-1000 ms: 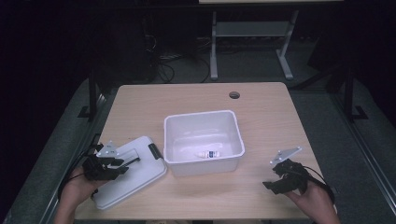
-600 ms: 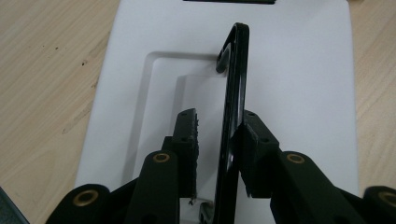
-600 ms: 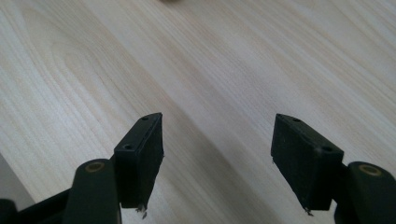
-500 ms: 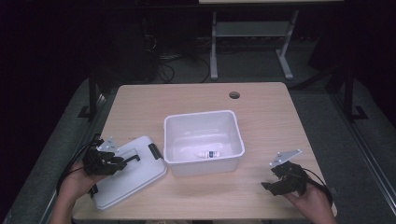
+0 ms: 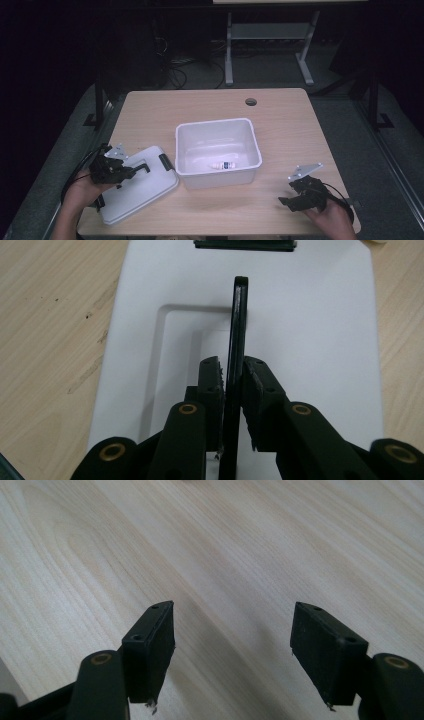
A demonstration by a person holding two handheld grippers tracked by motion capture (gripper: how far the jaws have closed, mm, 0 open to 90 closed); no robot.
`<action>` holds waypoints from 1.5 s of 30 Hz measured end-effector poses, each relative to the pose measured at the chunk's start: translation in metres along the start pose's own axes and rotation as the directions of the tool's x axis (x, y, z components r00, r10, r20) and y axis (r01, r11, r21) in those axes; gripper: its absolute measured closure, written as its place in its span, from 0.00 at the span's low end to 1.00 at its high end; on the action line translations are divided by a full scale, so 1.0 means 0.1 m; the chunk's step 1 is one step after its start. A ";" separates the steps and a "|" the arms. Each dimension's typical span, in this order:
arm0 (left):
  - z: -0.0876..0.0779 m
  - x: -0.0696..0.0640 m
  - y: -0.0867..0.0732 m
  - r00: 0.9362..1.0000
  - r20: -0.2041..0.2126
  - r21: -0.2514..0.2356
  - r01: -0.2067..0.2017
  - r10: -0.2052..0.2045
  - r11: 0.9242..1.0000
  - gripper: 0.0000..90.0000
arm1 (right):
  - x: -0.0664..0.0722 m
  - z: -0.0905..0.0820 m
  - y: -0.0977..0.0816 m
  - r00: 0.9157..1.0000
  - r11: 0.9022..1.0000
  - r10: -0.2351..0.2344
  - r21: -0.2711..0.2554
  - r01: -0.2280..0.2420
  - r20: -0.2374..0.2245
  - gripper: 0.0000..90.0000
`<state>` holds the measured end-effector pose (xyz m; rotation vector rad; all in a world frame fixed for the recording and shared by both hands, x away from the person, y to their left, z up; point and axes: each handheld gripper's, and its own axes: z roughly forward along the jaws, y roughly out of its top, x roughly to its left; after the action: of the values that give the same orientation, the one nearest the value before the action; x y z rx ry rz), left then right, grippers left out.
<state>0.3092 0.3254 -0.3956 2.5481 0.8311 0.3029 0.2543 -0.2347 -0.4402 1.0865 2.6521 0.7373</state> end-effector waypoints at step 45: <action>-0.13 0.05 -0.05 0.994 0.099 -0.007 -0.044 0.044 0.999 0.93 | 0.01 0.04 0.00 1.000 1.000 0.008 -0.007 -0.008 -0.002 0.37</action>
<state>0.3068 0.3363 -0.3864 2.5572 0.7373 0.1904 0.2548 -0.2329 -0.4438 1.0955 2.6470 0.7490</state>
